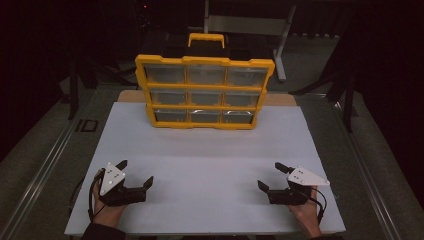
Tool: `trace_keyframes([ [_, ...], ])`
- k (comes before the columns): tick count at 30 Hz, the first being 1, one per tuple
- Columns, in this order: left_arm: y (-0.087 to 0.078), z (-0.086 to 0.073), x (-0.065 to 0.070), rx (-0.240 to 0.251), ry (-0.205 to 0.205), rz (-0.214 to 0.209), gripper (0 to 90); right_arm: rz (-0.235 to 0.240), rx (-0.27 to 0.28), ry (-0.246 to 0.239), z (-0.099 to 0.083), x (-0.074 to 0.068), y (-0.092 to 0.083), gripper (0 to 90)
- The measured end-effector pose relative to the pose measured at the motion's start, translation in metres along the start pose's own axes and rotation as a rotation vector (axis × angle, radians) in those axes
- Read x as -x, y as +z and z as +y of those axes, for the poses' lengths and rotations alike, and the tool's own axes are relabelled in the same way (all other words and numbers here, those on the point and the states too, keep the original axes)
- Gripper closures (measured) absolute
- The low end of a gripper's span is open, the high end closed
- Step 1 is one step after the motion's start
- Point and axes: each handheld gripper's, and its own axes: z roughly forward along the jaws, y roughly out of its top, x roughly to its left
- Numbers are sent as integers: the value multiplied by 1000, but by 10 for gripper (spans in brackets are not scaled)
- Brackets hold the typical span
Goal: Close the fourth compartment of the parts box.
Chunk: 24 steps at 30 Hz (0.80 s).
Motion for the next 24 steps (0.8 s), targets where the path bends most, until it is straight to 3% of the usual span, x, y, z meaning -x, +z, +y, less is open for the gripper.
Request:
trace_keyframes([
  [7, -11, 0, 0, 49, 1, 15, 0, 6, -6, 8, -1, 0, 0, 86],
  [11, -14, -1, 1, 52, 14, 16, 0, 7, 16, 29, 0, 0, -5, 86],
  [24, -13, -1, 1, 49, 17, 19, 0, 5, 3, 32, -1, 2, -3, 86],
])
